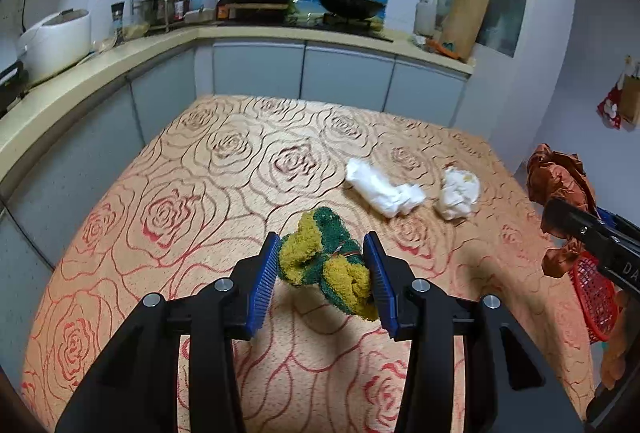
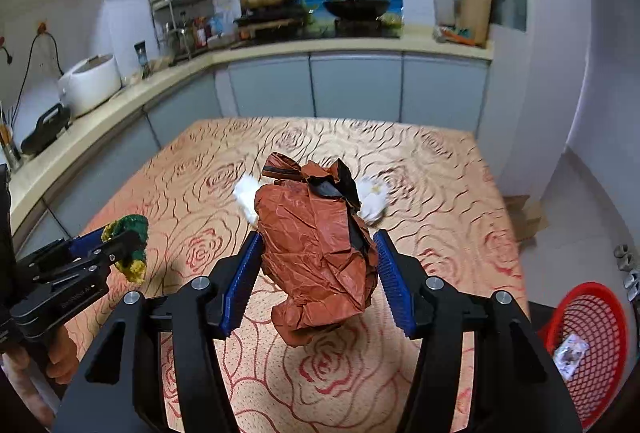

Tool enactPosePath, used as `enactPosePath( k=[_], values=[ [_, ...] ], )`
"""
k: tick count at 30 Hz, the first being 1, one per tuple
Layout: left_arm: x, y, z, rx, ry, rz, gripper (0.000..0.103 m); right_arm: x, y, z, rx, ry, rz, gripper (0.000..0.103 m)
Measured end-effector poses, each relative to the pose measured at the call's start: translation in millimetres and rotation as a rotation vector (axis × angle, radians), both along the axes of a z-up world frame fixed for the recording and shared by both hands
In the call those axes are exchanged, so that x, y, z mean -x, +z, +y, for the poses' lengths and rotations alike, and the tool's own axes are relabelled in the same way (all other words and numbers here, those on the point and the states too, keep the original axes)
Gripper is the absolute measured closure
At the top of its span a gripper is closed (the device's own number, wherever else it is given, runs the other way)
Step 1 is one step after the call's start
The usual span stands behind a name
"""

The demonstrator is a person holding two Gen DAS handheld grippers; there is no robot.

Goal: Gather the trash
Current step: 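Grasp the yellow-green foam net with the left tool while the right tool grasps the brown paper, then carry the foam net and brown paper in both tools over the red basket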

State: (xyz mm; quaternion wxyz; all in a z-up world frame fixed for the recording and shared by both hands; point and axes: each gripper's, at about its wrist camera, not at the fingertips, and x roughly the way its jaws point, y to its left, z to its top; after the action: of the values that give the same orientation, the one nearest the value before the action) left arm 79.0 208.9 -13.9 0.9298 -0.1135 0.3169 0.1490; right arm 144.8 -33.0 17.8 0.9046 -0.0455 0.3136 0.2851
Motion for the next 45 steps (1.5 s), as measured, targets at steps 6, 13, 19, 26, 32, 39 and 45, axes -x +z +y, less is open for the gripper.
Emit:
enactPosePath(
  k=[6, 13, 19, 26, 32, 39, 45],
  values=[
    [-1.0, 21.0, -18.9, -0.025, -0.035, -0.048, 0.061, 7.9, 20.1, -23.7, -0.037, -0.035, -0.045, 0.048],
    [-5.6, 39.0, -39.8, -0.055, -0.077, -0.09, 0.061, 15.6, 36.5, -47.6, -0.063, -0.078, -0.085, 0.048],
    [-11.1, 51.5, -60.9, -0.07, -0.124, -0.125, 0.061, 18.7, 42.3, -69.5, -0.08, -0.12, -0.095, 0.048],
    [-19.2, 63.6, -90.6, -0.086, -0.196, -0.158, 0.061, 21.6, 49.4, -102.8, -0.098, -0.183, -0.114, 0.048],
    [-34.1, 67.3, -126.6, -0.095, -0.28, -0.173, 0.061, 23.6, 51.7, -136.7, -0.102, -0.252, -0.129, 0.048],
    [-54.9, 65.2, -181.2, -0.088, -0.405, -0.175, 0.061, 20.1, 50.1, -186.7, -0.102, -0.361, -0.133, 0.048],
    [-73.7, 57.3, -232.1, -0.082, -0.521, -0.159, 0.061, 18.3, 44.1, -234.6, -0.097, -0.465, -0.124, 0.048]
  ],
)
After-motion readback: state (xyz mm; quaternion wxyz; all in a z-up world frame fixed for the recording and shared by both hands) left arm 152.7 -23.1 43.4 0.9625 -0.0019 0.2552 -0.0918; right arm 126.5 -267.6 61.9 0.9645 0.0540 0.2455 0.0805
